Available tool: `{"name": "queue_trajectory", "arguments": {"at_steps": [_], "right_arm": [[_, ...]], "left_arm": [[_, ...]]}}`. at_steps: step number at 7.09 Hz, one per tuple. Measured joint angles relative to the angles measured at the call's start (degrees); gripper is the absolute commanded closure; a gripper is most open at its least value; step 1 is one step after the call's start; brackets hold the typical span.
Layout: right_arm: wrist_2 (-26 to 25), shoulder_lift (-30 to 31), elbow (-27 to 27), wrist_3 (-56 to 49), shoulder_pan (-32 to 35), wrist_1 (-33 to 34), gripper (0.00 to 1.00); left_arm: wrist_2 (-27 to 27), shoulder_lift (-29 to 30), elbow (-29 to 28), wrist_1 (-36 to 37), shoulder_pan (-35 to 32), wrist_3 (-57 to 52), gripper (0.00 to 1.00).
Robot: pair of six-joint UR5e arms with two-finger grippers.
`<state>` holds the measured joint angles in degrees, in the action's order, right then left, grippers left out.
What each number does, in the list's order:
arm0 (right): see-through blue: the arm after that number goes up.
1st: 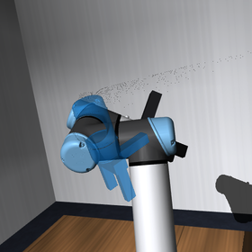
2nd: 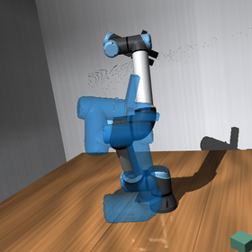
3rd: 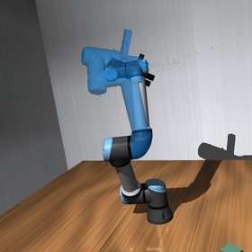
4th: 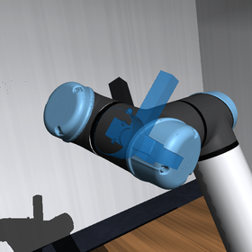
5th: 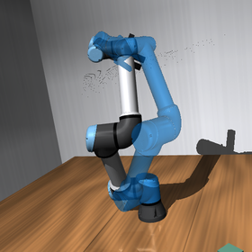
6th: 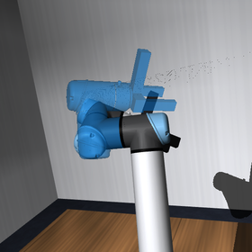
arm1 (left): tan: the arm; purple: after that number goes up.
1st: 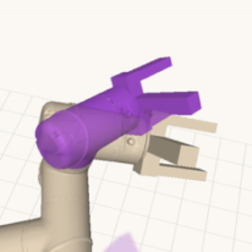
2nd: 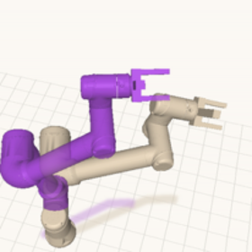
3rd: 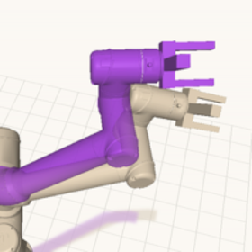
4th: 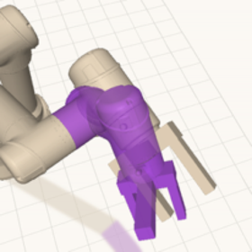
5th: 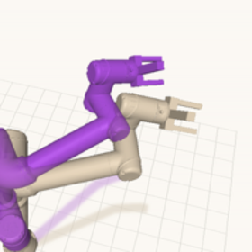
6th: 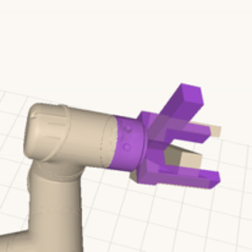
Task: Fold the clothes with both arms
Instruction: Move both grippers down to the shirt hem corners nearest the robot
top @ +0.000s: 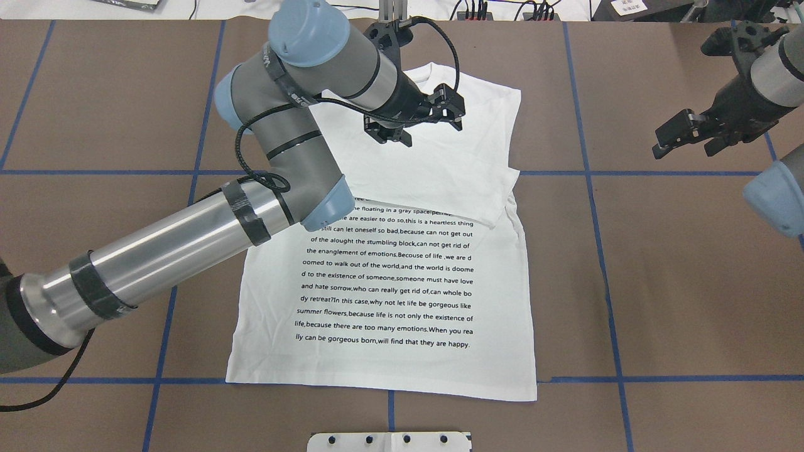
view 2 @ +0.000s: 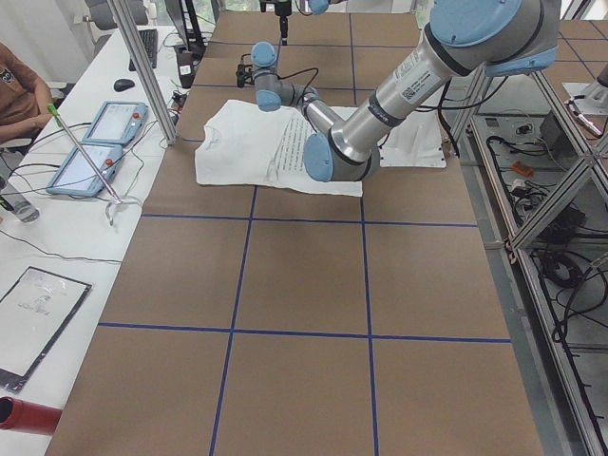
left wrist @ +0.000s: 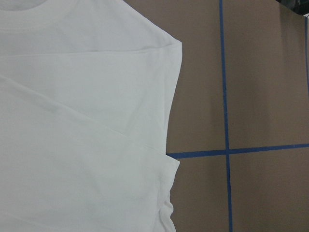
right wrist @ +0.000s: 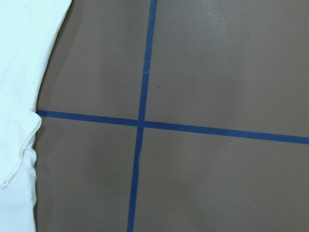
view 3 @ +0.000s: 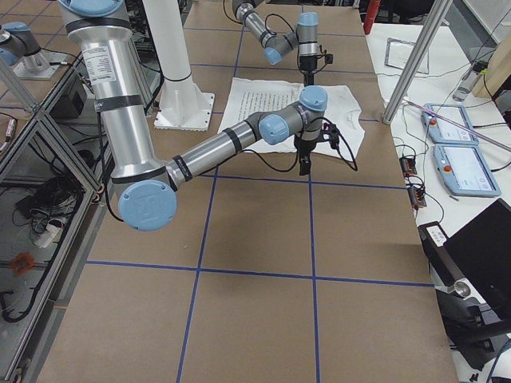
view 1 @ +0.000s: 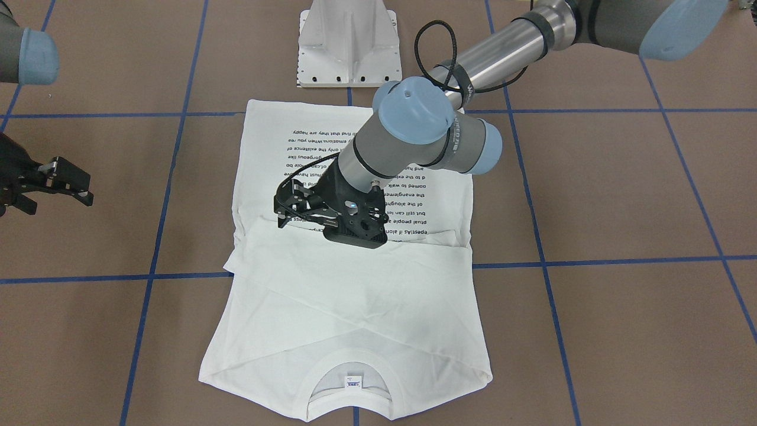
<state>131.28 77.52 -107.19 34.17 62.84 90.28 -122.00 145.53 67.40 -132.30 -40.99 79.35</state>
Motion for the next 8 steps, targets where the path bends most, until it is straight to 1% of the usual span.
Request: {"name": "queue_trajectory", "arguments": {"at_steps": [1,2,4,5,6,8], "right_arm": [[-2.0,0.3,-2.7,4.2,-2.8,0.0,0.00],[-4.5,0.6,-5.3,8.9,-6.1,0.0,0.00],[-8.9,2.3,-10.5,17.3,-13.2,0.0,0.00],[-10.9,3.5,-12.4,20.2,-16.9,-0.2,0.00],[-12.8,4.8,-13.6,23.1,-20.6,-1.2,0.00],[-19.9,10.0,-15.8,32.3,-30.7,-7.9,0.00]], "left_arm": [[-0.1,-3.8,4.1,2.6,-0.7,-2.7,0.01],[-0.1,-8.1,9.9,6.6,-1.3,-5.7,0.01],[0.2,-20.0,24.6,14.9,-2.4,-10.6,0.01],[1.3,-24.9,31.3,20.0,-2.6,-13.1,0.01],[3.2,-29.0,37.1,24.3,-2.4,-15.1,0.01],[5.7,-38.1,46.5,27.8,-2.1,-16.4,0.01]]}}
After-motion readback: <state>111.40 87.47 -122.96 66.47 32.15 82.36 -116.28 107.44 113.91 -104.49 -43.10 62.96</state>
